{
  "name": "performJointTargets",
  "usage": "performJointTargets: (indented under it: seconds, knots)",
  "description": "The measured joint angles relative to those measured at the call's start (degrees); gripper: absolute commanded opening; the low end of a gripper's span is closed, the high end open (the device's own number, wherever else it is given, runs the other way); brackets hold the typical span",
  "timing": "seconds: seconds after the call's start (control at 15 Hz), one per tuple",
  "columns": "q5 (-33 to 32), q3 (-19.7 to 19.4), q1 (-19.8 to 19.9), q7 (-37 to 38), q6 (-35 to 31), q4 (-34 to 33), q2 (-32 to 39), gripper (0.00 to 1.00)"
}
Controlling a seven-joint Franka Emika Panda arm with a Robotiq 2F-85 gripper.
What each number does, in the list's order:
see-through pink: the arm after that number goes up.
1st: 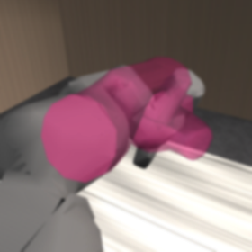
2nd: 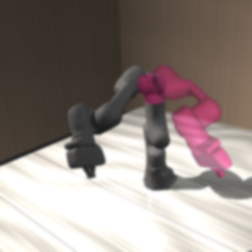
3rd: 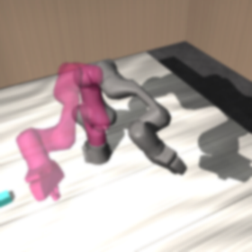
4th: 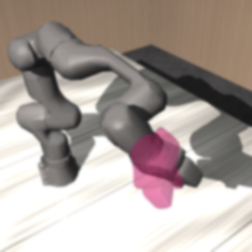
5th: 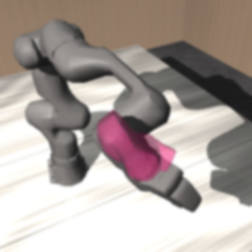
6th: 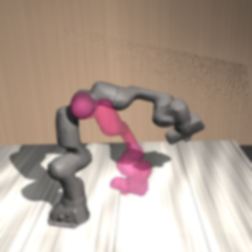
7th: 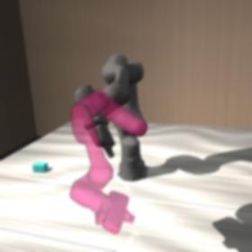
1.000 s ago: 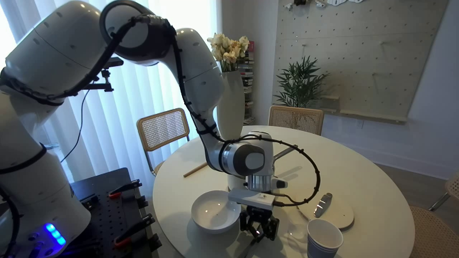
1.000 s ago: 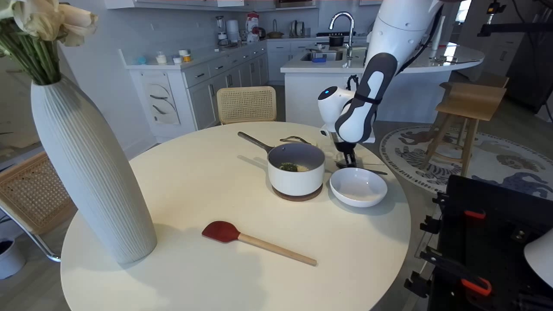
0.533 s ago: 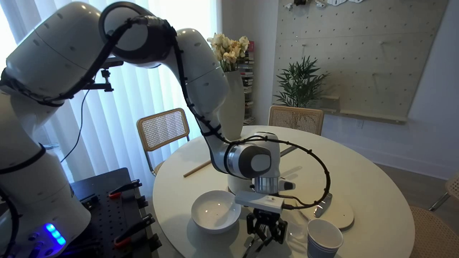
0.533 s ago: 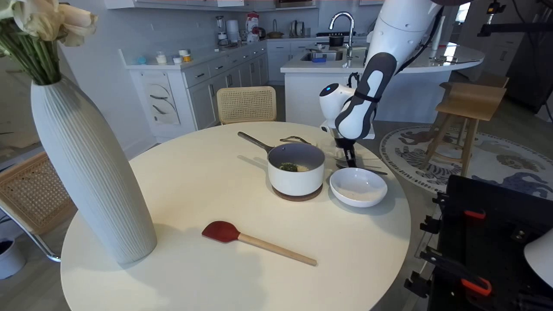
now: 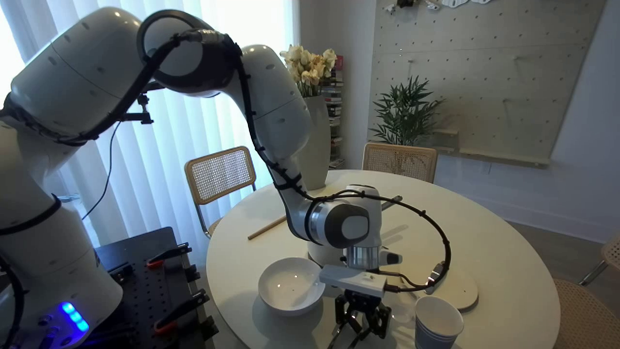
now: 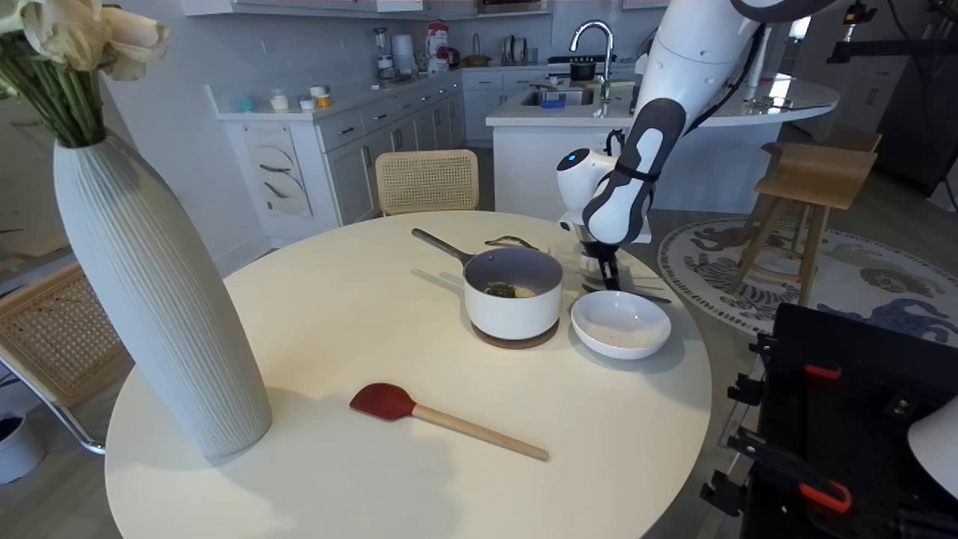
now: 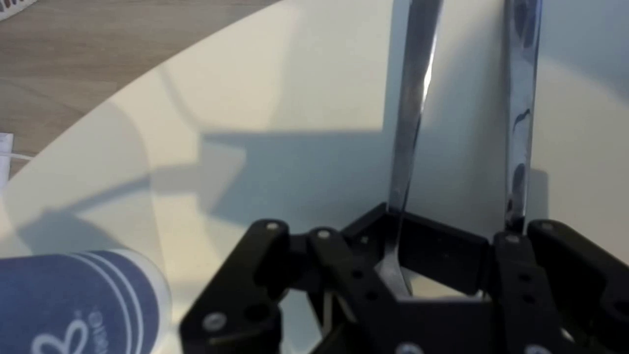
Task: Place the spoon next to the fork then move the cup to the left
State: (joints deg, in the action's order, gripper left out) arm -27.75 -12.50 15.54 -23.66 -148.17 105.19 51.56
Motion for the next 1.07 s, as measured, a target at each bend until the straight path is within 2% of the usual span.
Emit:
performJointTargets:
  seconds: [0.67, 1.07]
  knots:
    - [0.0, -0.07, 0.41, -0.03, 0.01, -1.14, 0.0, 0.99]
    - [0.0, -0.12, 0.45, -0.03, 0.04, -1.58, -0.43, 1.0]
